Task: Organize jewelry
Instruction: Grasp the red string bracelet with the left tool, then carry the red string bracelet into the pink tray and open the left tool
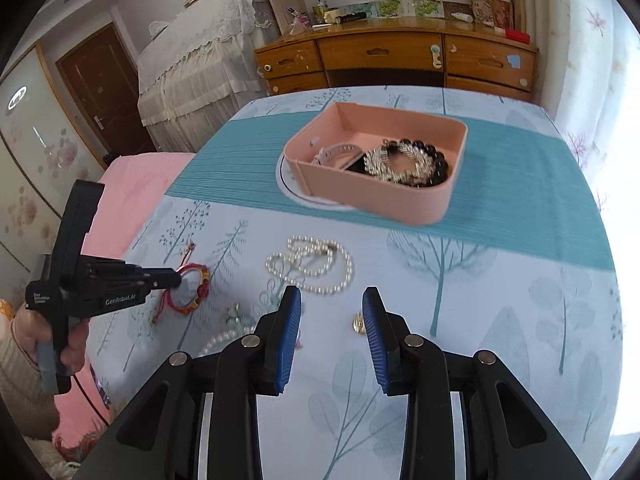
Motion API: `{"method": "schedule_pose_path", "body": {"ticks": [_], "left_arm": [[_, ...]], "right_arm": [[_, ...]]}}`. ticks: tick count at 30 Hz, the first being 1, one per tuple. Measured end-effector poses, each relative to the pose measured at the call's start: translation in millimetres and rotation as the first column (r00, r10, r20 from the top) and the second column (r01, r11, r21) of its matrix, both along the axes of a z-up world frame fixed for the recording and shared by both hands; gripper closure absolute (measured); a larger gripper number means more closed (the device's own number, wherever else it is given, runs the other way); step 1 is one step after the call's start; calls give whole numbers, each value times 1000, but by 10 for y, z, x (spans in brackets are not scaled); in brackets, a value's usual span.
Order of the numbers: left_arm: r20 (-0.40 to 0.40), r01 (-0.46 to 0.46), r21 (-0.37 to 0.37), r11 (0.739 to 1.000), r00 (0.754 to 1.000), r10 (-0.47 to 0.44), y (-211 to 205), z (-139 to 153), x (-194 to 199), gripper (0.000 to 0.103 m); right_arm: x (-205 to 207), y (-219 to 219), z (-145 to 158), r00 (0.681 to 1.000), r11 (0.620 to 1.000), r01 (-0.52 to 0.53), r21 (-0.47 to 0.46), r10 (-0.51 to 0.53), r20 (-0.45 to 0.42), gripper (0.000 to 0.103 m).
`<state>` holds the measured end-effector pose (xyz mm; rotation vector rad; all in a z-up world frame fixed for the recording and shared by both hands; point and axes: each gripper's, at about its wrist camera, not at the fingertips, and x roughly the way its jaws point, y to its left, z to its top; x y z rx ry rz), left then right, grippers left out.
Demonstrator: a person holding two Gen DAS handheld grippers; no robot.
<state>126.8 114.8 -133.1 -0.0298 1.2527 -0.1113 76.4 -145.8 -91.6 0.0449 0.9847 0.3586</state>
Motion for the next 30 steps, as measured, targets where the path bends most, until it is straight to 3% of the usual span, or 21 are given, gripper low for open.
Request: {"method": "schedule_pose_path", "body": {"ticks": [6,12,20,25,30], "left_arm": [[70,33,-12,999,997,-32,-200,331,-5,99],[155,49,-32,998,987,-43,-400,763,44,99],[241,70,-45,997,969,-57,-666,1273,424,99],[234,47,-55,997,972,-33,-861,1261,1034,99],[166,24,-71,997,986,-12,-1072,970,1641,99]], "right_arm": [[-129,-75,-28,1000,999,21,39,-21,-6,71],[-107,-140,156,999,996,49,69,-50,16,71],[47,-253,439,992,991,125,48,-126,25,71],[301,-387,548,980,979,197,48,-198,28,71],[421,-516,570,969,966,244,85,-246,8,71]]}}
